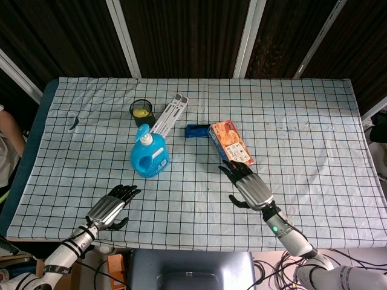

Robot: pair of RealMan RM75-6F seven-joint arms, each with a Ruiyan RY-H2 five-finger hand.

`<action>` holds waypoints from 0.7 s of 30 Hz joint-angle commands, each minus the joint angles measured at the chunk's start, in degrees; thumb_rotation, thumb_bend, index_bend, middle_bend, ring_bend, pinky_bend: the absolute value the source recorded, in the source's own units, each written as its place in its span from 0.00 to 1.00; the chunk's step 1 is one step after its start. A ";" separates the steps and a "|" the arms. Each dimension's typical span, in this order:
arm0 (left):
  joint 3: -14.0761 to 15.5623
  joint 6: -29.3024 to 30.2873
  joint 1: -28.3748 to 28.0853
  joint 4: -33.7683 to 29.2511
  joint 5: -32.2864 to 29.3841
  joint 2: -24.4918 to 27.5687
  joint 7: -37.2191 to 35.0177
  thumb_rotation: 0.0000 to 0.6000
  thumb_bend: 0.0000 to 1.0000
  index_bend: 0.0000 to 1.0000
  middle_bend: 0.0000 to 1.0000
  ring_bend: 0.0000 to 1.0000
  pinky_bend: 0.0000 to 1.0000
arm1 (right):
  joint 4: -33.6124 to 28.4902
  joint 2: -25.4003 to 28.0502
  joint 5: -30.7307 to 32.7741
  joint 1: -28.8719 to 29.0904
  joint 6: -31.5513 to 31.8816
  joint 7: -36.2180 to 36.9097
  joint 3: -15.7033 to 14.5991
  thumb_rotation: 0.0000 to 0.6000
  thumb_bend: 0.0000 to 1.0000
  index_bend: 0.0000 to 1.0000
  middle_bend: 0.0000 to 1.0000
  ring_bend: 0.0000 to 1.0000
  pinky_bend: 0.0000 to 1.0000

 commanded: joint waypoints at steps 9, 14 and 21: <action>1.52 3.09 -0.02 -1.16 0.82 -0.03 1.17 1.00 0.41 0.00 0.02 0.03 0.05 | -1.63 3.08 -1.15 -0.87 3.89 -0.34 -1.43 1.00 0.31 0.00 0.00 0.00 0.11; 0.12 22.03 6.57 2.68 7.65 -6.09 2.86 1.00 0.44 0.00 0.76 0.82 0.89 | -3.58 9.27 -3.38 -4.61 8.62 2.14 -4.58 1.00 0.31 0.00 0.00 0.00 0.11; -0.68 24.15 8.49 9.27 5.36 -12.41 -1.13 1.00 0.63 0.00 1.00 1.00 1.00 | -1.13 16.80 -8.00 -13.42 19.86 8.09 -10.74 1.00 0.31 0.00 0.00 0.00 0.11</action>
